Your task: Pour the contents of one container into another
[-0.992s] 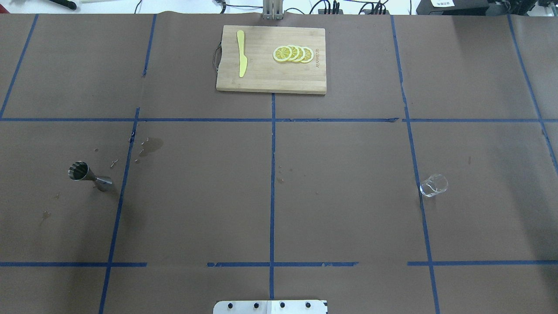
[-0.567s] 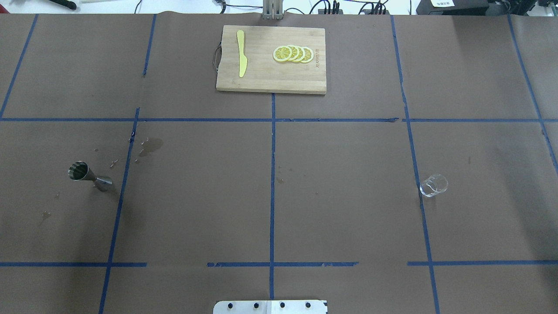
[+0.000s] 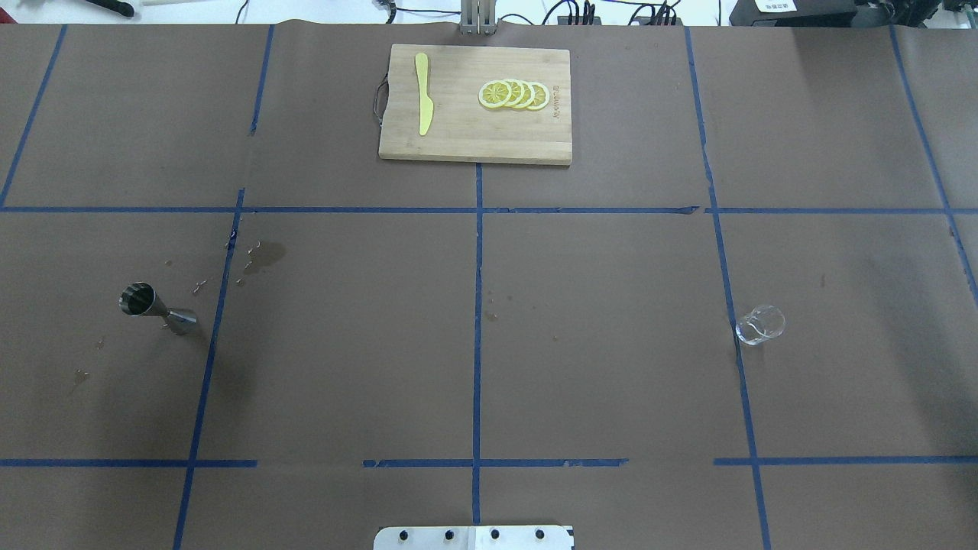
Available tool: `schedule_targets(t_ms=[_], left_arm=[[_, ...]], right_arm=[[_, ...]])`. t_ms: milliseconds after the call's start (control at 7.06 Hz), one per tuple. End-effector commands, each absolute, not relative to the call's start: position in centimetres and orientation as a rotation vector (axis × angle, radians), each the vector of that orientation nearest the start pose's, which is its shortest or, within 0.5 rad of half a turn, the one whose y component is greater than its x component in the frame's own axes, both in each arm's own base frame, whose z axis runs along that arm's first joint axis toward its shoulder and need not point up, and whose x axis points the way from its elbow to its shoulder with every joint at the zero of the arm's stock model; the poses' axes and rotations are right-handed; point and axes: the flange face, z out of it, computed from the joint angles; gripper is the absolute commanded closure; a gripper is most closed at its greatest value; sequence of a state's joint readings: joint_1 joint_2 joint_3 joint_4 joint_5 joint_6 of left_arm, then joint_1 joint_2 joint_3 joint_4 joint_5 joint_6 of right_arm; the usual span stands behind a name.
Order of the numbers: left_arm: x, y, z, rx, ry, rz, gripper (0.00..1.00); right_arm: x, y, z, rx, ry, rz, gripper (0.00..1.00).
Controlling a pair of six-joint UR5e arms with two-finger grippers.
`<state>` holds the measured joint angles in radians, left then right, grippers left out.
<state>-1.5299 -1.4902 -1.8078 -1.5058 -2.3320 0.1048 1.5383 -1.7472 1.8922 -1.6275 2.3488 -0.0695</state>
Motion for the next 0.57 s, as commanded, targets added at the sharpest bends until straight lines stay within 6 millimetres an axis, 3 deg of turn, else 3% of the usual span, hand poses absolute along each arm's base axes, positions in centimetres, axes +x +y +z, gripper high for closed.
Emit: schedule_targets(t_ms=[0, 425], left_arm=[[-4.73, -45.38, 59.27, 0.126, 0.756, 0.214, 0.0], [-4.73, -44.81, 59.44, 0.175, 0.756, 0.233, 0.0]], right_arm=[[4.67, -42.08, 58.18, 0.103, -0.767, -0.141, 0.0], [4.78, -41.88, 57.48, 0.096, -0.77, -0.135, 0.0]])
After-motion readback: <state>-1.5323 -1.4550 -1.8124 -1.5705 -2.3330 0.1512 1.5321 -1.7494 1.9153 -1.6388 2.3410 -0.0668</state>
